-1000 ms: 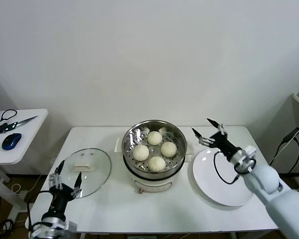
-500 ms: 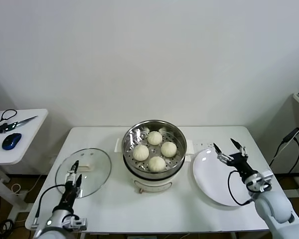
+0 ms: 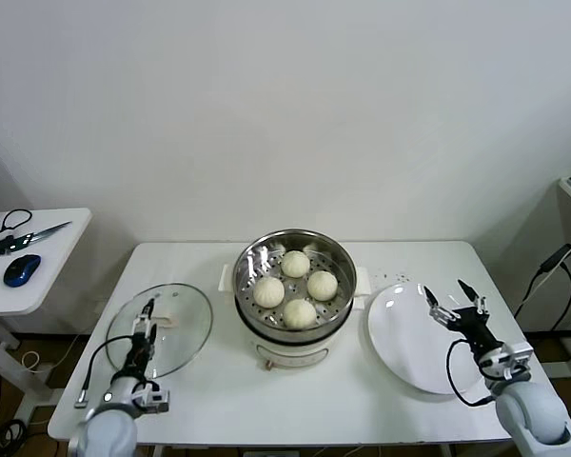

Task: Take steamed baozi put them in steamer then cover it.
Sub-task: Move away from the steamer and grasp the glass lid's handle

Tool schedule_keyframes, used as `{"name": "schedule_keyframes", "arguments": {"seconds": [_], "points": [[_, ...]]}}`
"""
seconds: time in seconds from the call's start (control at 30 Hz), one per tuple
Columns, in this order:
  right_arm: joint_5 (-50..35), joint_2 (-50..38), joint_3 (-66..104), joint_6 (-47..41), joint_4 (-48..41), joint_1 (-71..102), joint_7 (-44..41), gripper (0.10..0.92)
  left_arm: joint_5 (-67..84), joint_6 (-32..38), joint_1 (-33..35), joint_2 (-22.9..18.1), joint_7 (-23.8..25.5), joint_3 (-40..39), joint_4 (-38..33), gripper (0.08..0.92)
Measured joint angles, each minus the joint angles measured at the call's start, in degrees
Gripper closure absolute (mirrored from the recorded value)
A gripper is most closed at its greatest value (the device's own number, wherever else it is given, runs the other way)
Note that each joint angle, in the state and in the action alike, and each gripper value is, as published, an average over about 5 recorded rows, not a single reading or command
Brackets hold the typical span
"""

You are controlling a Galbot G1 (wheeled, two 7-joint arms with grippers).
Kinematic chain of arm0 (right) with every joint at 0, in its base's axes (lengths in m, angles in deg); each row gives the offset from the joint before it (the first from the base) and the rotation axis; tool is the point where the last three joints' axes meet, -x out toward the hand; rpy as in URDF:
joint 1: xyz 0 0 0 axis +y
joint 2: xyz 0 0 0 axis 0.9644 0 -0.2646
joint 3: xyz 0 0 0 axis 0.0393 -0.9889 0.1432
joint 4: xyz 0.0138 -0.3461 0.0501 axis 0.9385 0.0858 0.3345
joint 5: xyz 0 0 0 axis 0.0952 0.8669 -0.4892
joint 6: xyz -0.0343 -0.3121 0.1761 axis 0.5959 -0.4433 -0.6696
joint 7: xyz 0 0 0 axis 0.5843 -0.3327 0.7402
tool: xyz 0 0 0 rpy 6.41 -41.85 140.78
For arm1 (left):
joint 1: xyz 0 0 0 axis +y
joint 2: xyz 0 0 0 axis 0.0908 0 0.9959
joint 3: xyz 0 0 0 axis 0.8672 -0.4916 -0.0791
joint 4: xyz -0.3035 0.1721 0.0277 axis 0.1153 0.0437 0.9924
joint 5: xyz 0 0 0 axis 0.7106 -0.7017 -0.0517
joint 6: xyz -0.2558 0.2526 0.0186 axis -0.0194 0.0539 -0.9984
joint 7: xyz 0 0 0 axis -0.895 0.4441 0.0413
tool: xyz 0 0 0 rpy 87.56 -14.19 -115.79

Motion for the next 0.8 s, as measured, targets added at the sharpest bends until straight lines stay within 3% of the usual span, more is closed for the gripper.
{"name": "schedule_keyframes", "arguments": {"seconds": [0.8], "points": [[6.35,2.38,1.35,2.6,-3.4,1.26,-2.84,0.203,3.72,0.34,-8.46,0.45,-3.94,-1.15,10.76,0.203]]}}
